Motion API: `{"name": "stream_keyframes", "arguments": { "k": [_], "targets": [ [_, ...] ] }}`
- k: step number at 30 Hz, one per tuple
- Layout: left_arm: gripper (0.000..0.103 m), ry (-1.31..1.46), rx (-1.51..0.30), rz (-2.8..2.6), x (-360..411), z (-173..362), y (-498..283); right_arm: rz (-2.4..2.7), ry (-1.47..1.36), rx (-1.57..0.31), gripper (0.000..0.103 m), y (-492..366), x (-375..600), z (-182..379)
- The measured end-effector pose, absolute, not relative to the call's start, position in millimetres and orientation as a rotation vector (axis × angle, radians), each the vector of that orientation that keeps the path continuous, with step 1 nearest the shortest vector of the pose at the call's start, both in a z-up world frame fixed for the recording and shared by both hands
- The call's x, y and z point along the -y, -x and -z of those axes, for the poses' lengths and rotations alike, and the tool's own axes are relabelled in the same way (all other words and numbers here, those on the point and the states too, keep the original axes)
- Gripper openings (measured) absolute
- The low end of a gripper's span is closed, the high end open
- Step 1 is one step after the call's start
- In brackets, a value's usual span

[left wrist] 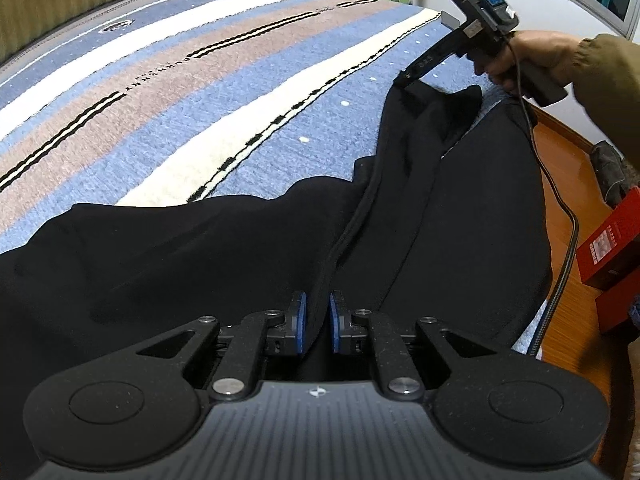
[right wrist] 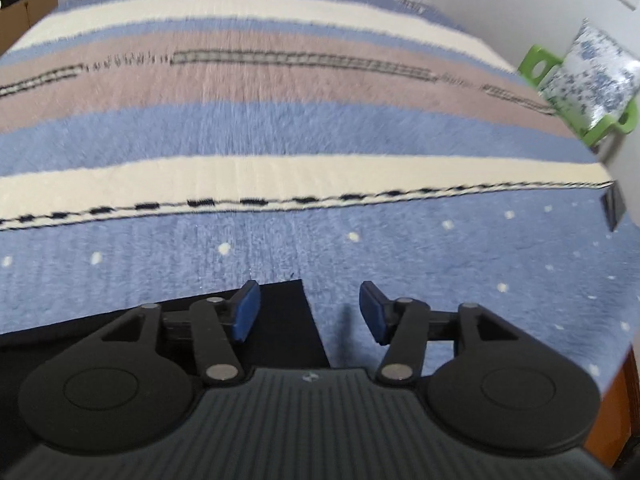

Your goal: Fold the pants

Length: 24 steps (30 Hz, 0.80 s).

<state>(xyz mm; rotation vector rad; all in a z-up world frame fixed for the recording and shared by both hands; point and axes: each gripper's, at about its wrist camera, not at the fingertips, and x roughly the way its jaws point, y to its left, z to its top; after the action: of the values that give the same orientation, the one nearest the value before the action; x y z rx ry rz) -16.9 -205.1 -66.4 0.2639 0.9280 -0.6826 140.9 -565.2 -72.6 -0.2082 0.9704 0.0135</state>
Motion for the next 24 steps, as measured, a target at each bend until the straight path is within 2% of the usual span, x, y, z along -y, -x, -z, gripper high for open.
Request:
{"name": "stream_keyframes", "arguments": {
  "k": [1,3,5,16,24],
  "targets": [
    [0.012,-0.265,-0.930,0.684,205,66,17,-0.022,0.194,-0.989,0.048,-145,565,79],
    [0.012,-0.253,-0.935,0.685,204,66,16,-0.078,0.119,-0.986,0.015,-144,567,80],
    [0.012,-0.239,-0.935,0.683,202,65,16,-0.085,0.131,-0.966,0.010,-136,563,73],
    [0.012,-0.212,-0.857,0.677,191,39,31,0.012,0.137,-0.626,0.007,-17,584,-12],
    [0.012,-0.289,-0.790,0.739,192,30,61,0.079,0.091,-0.448,0.007,79,599,-27]
  ]
}}
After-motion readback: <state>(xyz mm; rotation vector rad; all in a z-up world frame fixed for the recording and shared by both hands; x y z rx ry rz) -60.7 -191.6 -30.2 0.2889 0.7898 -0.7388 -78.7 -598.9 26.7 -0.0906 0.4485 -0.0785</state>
